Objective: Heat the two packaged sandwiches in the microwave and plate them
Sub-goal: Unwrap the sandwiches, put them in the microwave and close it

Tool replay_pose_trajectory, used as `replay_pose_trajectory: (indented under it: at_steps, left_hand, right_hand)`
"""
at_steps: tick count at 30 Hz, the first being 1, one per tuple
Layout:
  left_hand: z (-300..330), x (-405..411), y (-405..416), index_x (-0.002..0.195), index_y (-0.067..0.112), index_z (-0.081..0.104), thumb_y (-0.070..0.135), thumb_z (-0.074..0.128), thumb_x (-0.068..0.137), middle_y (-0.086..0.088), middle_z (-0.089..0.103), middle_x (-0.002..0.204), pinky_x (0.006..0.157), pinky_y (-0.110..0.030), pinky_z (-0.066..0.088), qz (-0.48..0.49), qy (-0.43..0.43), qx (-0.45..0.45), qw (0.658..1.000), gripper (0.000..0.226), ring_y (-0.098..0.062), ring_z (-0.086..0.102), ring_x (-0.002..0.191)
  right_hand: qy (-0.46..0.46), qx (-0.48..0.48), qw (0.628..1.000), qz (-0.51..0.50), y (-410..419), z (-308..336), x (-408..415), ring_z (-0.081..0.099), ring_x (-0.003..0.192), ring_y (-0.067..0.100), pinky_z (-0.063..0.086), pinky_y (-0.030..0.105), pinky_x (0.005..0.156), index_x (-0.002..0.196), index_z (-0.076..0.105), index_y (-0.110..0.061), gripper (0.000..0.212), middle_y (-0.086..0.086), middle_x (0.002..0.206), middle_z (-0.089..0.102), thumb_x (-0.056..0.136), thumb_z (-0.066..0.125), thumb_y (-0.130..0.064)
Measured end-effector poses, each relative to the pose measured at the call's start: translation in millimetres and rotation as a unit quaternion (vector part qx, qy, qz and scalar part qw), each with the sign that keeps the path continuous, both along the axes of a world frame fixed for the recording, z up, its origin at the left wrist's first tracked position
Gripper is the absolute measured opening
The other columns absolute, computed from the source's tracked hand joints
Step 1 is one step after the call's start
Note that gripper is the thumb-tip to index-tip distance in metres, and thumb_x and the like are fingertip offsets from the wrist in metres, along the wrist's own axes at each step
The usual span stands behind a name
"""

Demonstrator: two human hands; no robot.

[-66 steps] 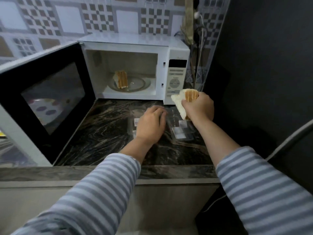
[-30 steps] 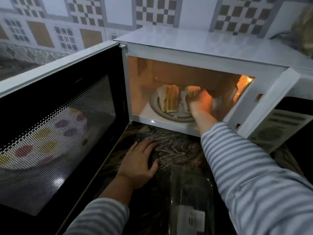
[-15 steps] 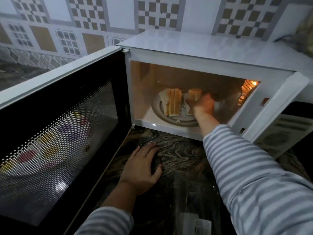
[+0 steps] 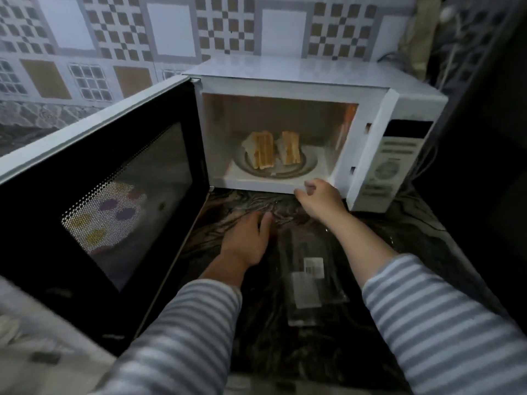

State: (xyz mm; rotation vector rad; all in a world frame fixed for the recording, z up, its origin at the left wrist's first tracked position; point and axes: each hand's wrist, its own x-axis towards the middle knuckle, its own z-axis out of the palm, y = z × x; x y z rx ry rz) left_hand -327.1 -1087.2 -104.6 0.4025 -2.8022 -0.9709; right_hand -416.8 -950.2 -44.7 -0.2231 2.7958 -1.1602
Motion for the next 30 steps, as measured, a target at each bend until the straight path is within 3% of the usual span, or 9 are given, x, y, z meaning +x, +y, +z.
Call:
replay_pose_trajectory:
  at_steps: [4, 7, 10, 13, 19, 21, 27, 30]
  left_hand:
    - [18, 40, 25, 0.144, 0.026, 0.038, 0.056, 0.021, 0.099, -0.004, 0.042, 0.149, 0.112, -0.032, 0.024, -0.023, 0.001, 0.112, 0.993, 0.057, -0.022, 0.039, 0.136]
    - [16, 64, 36, 0.149, 0.031, 0.024, 0.067, 0.027, 0.092, 0.000, 0.038, 0.152, 0.111, -0.029, 0.022, -0.039, -0.037, 0.171, 0.984, 0.067, -0.022, 0.036, 0.138]
    - [9, 83, 46, 0.149, 0.036, 0.022, 0.066, 0.042, 0.088, 0.001, 0.047, 0.145, 0.110, -0.031, 0.031, -0.056, -0.040, 0.191, 0.979, 0.070, -0.020, 0.045, 0.131]
    - [3, 95, 54, 0.149, 0.037, 0.019, 0.055, 0.057, 0.086, 0.002, 0.051, 0.141, 0.106, -0.038, 0.041, -0.060, -0.036, 0.179, 0.981, 0.076, -0.020, 0.053, 0.123]
    - [-10, 111, 65, 0.144, 0.034, 0.033, 0.037, 0.069, 0.082, 0.002, 0.061, 0.128, 0.099, -0.035, 0.046, -0.023, -0.014, 0.129, 0.991, 0.072, -0.021, 0.060, 0.112]
    - [-14, 116, 67, 0.140, 0.034, 0.043, 0.035, 0.071, 0.081, 0.002, 0.064, 0.125, 0.099, -0.033, 0.046, -0.007, -0.007, 0.115, 0.993, 0.065, -0.020, 0.060, 0.113]
    - [-22, 122, 72, 0.137, 0.034, 0.049, 0.036, 0.072, 0.082, 0.004, 0.066, 0.121, 0.094, -0.027, 0.043, 0.020, 0.011, 0.132, 0.991, 0.060, -0.016, 0.059, 0.114]
    - [-24, 119, 72, 0.138, 0.034, 0.049, 0.036, 0.074, 0.081, 0.006, 0.065, 0.121, 0.096, -0.028, 0.044, 0.027, 0.002, 0.156, 0.987, 0.062, -0.014, 0.059, 0.114]
  right_hand:
    - [-0.009, 0.002, 1.000, -0.007, 25, -3, 51, 0.050, 0.125, 0.026, 0.041, 0.036, 0.102, 0.138, 0.045, -0.020, 0.048, 0.006, 0.139, 0.052, 0.096, 0.047, -0.043]
    - [-0.030, -0.020, 0.999, 0.008, 41, -10, 91, 0.039, 0.135, 0.027, 0.033, 0.037, 0.107, 0.147, 0.031, -0.021, 0.052, 0.007, 0.149, 0.039, 0.099, 0.040, -0.041]
    - [-0.053, -0.037, 0.998, -0.005, 54, -19, 122, 0.034, 0.139, 0.027, 0.029, 0.037, 0.110, 0.150, 0.024, -0.023, 0.052, 0.006, 0.153, 0.033, 0.102, 0.031, -0.041]
    - [-0.058, -0.041, 0.997, -0.037, 65, -28, 144, 0.037, 0.136, 0.026, 0.030, 0.039, 0.111, 0.148, 0.028, -0.025, 0.048, 0.005, 0.151, 0.036, 0.102, 0.033, -0.036]
    - [-0.055, -0.063, 0.994, -0.075, 76, -49, 168, 0.063, 0.102, 0.024, 0.051, 0.033, 0.087, 0.119, 0.061, -0.022, 0.028, 0.003, 0.116, 0.066, 0.091, 0.058, -0.027]
    - [-0.059, -0.103, 0.988, -0.095, 76, -54, 171, 0.065, 0.096, 0.023, 0.054, 0.036, 0.086, 0.108, 0.067, -0.020, 0.022, 0.003, 0.109, 0.070, 0.086, 0.064, -0.023]
    - [-0.129, -0.217, 0.963, -0.095, 84, -71, 165, 0.067, 0.094, 0.022, 0.056, 0.039, 0.088, 0.114, 0.068, -0.017, 0.037, 0.005, 0.099, 0.070, 0.079, 0.070, -0.004]
    - [-0.140, -0.246, 0.956, -0.079, 88, -70, 163, 0.066, 0.088, 0.023, 0.058, 0.033, 0.077, 0.120, 0.064, -0.011, 0.042, 0.006, 0.089, 0.066, 0.081, 0.066, 0.007]
